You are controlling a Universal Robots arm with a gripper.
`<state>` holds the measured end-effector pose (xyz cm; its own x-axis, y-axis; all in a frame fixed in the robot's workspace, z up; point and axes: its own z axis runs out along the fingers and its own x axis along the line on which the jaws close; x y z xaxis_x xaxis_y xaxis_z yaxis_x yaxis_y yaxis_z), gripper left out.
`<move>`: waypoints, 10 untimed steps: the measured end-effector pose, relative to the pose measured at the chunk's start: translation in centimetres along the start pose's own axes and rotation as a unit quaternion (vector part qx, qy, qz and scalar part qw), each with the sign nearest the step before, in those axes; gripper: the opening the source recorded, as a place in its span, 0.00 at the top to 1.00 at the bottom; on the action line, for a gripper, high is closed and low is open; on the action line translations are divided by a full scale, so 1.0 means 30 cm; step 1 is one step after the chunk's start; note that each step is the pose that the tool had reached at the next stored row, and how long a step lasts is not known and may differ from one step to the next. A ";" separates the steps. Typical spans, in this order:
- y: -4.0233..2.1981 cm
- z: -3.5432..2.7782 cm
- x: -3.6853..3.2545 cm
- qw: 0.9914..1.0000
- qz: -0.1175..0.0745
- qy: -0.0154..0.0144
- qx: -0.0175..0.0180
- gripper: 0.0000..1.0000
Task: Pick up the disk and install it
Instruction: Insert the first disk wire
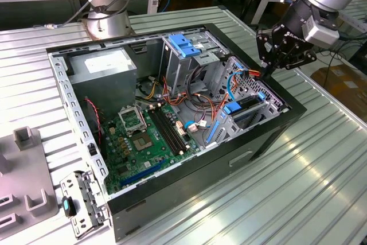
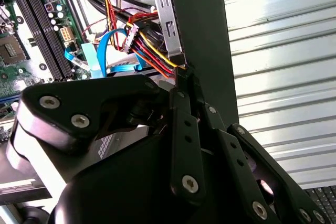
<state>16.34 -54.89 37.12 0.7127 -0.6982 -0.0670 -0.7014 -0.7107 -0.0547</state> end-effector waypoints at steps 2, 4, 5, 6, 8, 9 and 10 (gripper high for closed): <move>0.000 0.000 0.000 1.000 0.000 0.000 0.000 0.83; 0.000 0.000 0.000 1.000 0.000 0.000 0.000 0.83; 0.000 0.000 0.000 1.000 0.000 0.000 0.000 0.83; 0.000 0.000 0.000 1.000 0.000 0.000 0.000 0.83; 0.000 0.000 0.000 1.000 0.000 0.000 0.000 0.83; 0.000 0.000 0.000 1.000 0.000 0.000 0.000 0.83; 0.000 0.000 0.000 1.000 0.000 0.000 0.000 0.83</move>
<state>16.34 -54.89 37.12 0.7126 -0.6983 -0.0670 -0.7015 -0.7106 -0.0547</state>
